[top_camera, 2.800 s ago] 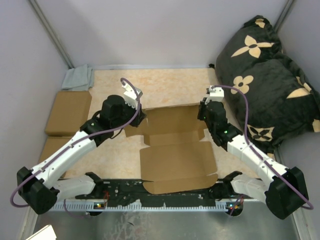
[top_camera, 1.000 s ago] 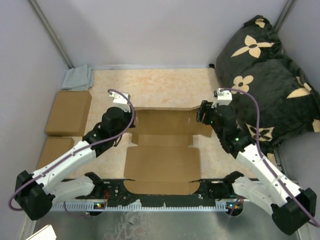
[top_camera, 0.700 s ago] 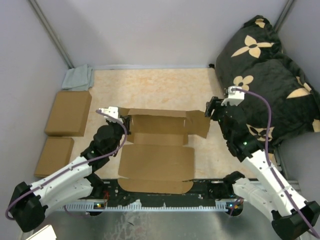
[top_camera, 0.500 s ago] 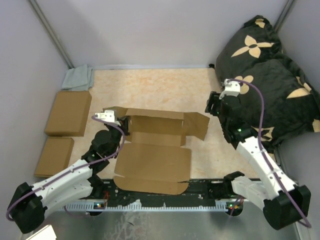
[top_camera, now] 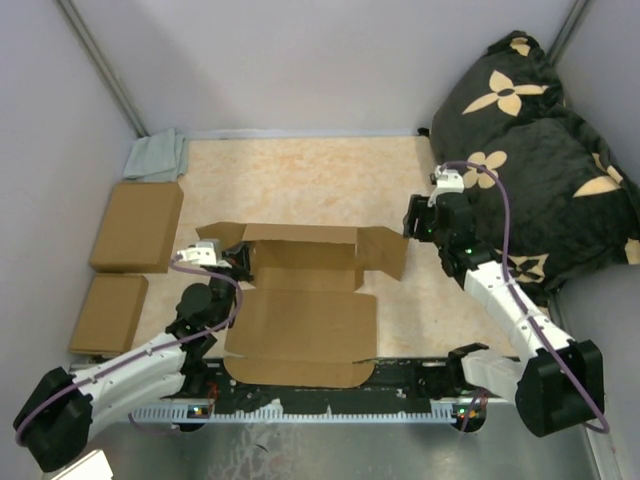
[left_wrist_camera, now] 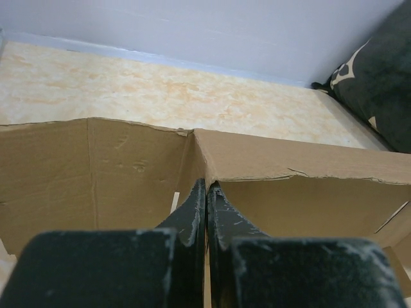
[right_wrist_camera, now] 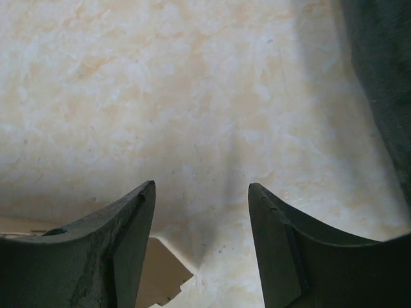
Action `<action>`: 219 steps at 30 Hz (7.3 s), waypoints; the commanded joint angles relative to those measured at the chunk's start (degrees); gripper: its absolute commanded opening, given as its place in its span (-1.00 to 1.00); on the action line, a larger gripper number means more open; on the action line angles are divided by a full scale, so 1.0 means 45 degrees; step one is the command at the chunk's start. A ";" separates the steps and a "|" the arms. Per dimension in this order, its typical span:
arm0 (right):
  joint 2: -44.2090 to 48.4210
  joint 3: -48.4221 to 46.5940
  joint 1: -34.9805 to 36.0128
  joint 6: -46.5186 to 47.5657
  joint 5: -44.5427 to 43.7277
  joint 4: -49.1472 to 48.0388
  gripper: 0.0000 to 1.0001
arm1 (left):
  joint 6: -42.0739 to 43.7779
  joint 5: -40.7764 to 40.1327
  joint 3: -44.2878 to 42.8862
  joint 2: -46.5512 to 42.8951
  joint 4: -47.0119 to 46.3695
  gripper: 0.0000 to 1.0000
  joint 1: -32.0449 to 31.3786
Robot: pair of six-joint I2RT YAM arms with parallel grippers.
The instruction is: Fold the paper box
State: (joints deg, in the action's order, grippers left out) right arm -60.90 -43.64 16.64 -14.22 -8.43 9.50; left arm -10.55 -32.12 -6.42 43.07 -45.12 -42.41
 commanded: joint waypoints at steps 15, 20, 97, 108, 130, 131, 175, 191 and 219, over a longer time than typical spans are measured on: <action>0.0218 0.2074 -0.0183 -0.0107 0.5756 -0.0976 0.15 | -0.0520 -0.0934 -0.2050 0.1639 0.1590 -1.00 -0.0104; 0.0935 0.2554 -0.0164 -0.0363 0.6994 -0.1763 0.15 | -0.0716 -0.0946 -0.2283 0.1716 0.2180 -1.00 -0.0106; -0.1326 0.4224 0.5547 -0.0262 -0.1123 -0.8083 -0.70 | 0.4536 -0.1664 0.0820 0.3147 -0.5484 -1.00 -0.2354; -0.2460 0.3639 0.6037 -0.0929 -0.2319 -0.8010 -0.65 | 0.4456 -0.1518 0.0724 0.2614 -0.4837 -1.00 -0.2574; -0.4185 0.3205 0.7439 -0.1386 -0.5987 -0.8809 -0.56 | 0.4780 -0.1553 -0.0706 0.2457 -0.2740 -1.00 -0.2958; -0.4298 0.3112 0.7435 -0.1266 -0.5980 -0.8775 -0.51 | 0.4758 -0.1554 -0.0699 0.2438 -0.2745 -1.00 -0.2958; -0.0918 0.4594 0.4327 -0.2814 -0.6087 -0.3704 -1.00 | -0.4401 0.0347 -0.4212 0.3997 0.4445 0.50 0.4905; -0.0588 0.4127 0.3892 -0.1882 -0.3886 -0.3609 -0.98 | -0.5810 0.7657 -0.0235 0.8311 -0.8887 0.37 0.6124; -0.1125 0.3531 0.3821 -0.1479 -0.2514 -0.3885 -0.94 | -0.1555 0.8495 -0.0493 0.5443 -0.3149 0.14 0.2079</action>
State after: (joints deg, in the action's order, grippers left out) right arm -66.50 -25.96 33.95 -20.99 -22.41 -5.54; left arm -21.21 10.46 -6.63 67.11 -64.29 -32.47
